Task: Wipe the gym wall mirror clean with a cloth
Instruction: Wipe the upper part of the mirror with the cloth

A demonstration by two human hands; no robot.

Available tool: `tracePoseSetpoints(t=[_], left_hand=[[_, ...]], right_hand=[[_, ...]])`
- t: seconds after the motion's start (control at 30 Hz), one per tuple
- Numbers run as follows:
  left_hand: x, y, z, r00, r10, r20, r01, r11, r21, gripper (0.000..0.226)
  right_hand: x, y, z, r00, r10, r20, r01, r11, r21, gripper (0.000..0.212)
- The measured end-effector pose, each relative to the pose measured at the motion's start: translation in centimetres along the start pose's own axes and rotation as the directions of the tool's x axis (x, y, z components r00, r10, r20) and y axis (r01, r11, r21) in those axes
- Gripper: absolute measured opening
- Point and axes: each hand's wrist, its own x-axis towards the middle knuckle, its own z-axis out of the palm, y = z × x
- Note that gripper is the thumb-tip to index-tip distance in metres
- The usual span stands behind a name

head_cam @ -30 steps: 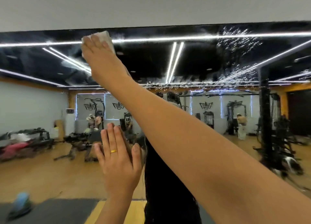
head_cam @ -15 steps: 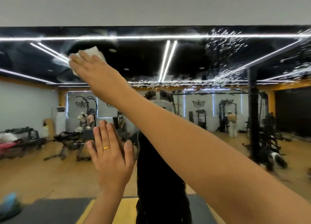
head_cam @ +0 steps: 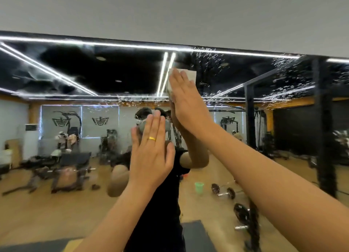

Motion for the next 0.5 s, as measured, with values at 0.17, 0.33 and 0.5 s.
tracePoseSetpoints(t=[0.17,0.33,0.5], left_hand=[[-0.2,-0.7,2.1,0.999,0.049,-0.002,-0.048,0.985,0.165,0.069],[-0.2,-0.8,2.5,0.997,0.066,-0.047,-0.058,0.984,0.167,0.068],[-0.2,-0.7,2.7,0.996,0.065,-0.053,-0.055,0.983,0.178,0.068]], right_hand=[[1.4,1.3,-0.5,1.0,-0.015,0.02,0.016,0.999,-0.036,0.065],[6.8,3.2,-2.2,0.997,0.071,0.019,-0.07,0.997,-0.037,0.06],[5.2,2.0,-1.2,0.992,0.124,-0.017,-0.124,0.992,0.031,0.06]])
